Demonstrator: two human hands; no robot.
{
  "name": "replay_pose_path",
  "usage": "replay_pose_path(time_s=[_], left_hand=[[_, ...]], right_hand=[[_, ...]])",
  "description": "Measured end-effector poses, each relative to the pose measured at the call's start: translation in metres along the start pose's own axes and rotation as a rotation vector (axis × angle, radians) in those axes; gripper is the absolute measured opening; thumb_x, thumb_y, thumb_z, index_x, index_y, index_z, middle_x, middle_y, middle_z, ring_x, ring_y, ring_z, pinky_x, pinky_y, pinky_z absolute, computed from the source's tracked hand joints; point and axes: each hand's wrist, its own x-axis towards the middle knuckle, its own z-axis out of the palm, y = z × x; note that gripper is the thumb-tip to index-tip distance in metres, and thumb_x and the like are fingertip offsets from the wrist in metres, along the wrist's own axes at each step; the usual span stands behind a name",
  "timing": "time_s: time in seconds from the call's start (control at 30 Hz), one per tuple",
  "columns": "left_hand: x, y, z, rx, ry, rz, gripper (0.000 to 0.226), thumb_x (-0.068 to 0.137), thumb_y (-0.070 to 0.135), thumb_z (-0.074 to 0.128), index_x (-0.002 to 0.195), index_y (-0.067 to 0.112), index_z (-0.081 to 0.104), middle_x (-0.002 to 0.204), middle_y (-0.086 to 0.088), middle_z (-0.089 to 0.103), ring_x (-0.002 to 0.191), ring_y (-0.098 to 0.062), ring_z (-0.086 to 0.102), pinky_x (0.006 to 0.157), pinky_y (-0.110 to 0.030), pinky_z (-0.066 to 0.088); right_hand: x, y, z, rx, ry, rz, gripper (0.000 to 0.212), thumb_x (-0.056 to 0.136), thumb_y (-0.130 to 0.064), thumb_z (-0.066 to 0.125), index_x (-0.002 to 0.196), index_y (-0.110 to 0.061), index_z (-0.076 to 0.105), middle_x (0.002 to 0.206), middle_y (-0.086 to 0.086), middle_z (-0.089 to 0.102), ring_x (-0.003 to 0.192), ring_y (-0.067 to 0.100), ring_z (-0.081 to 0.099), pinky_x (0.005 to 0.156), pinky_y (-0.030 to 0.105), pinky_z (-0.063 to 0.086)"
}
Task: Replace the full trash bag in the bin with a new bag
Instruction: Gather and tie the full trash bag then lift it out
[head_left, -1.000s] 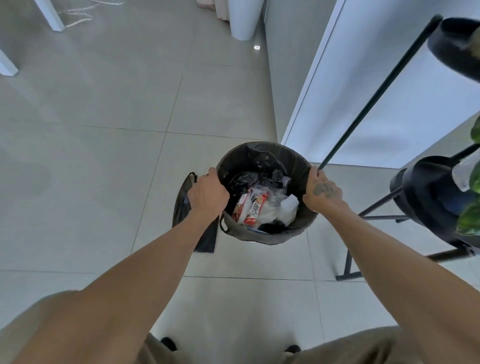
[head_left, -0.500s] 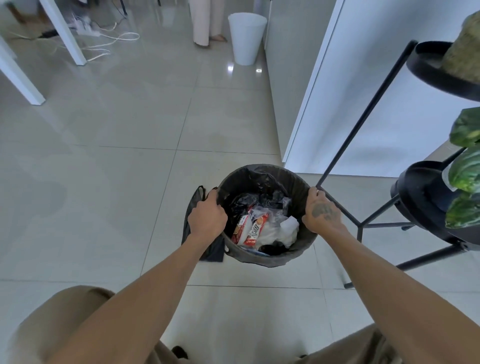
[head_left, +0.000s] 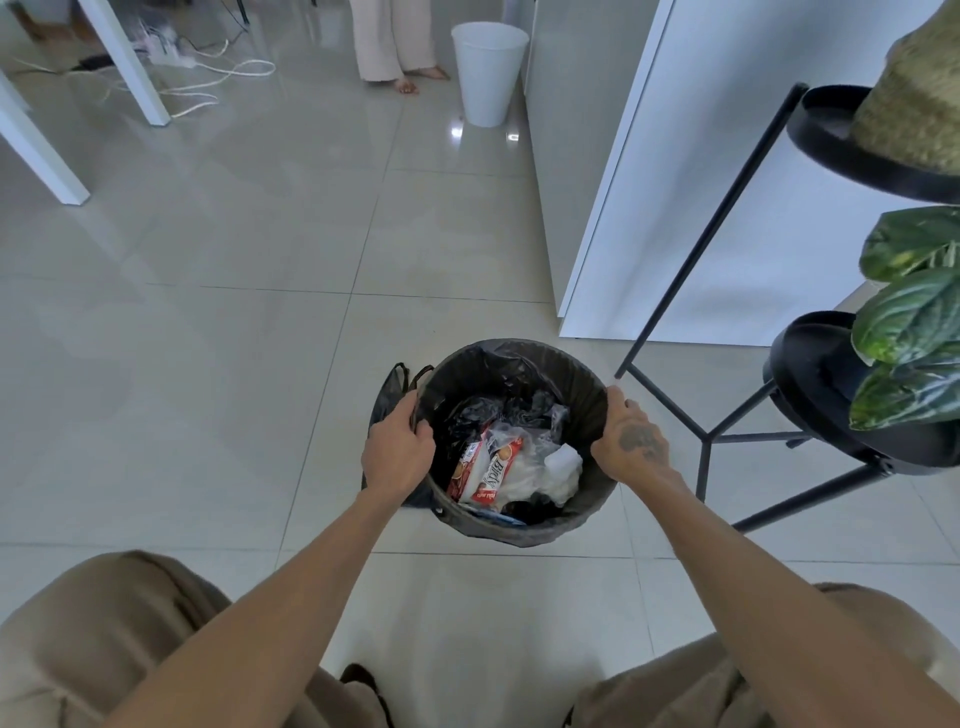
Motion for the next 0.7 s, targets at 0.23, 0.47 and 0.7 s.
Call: replay_pose_path(time_s=[0.23,0.47,0.7], left_hand=[[-0.006,-0.024,0.002,-0.667,-0.004,-0.659,0.065,0.089,0.074,0.033,0.113,0.022,0.065,0.104,-0.005,0.071,0.090,-0.025,0.066,0.085,-0.041,0.056],[-0.026,-0.060,0.039,-0.795,-0.333,-0.964,0.062,0.095,0.059,0.054,0.133,0.009,0.058,0.134,-0.016,0.057,0.118,-0.038,0.055,0.097,-0.047,0.050],[-0.021,-0.046,0.045,-0.862,-0.322,-0.927,0.014,0.095,0.012,0.060,0.100,0.003,0.068,0.097,-0.020,0.072,0.083,-0.031,0.068,0.076,-0.043,0.061]], right_hand=[[0.000,0.029,0.014,0.927,0.076,0.346,0.055,0.102,-0.052,0.026,0.127,-0.012,0.055,0.124,0.013,0.063,0.108,0.031,0.061,0.100,0.048,0.048],[0.001,0.053,0.079,1.280,-0.331,0.631,0.029,0.101,-0.032,0.048,0.100,-0.009,0.066,0.103,0.014,0.070,0.088,0.030,0.063,0.076,0.040,0.056],[0.048,0.095,0.166,1.305,-0.509,0.497,0.049,0.086,-0.038,0.066,0.126,-0.010,0.066,0.125,0.015,0.070,0.118,0.038,0.063,0.101,0.058,0.048]])
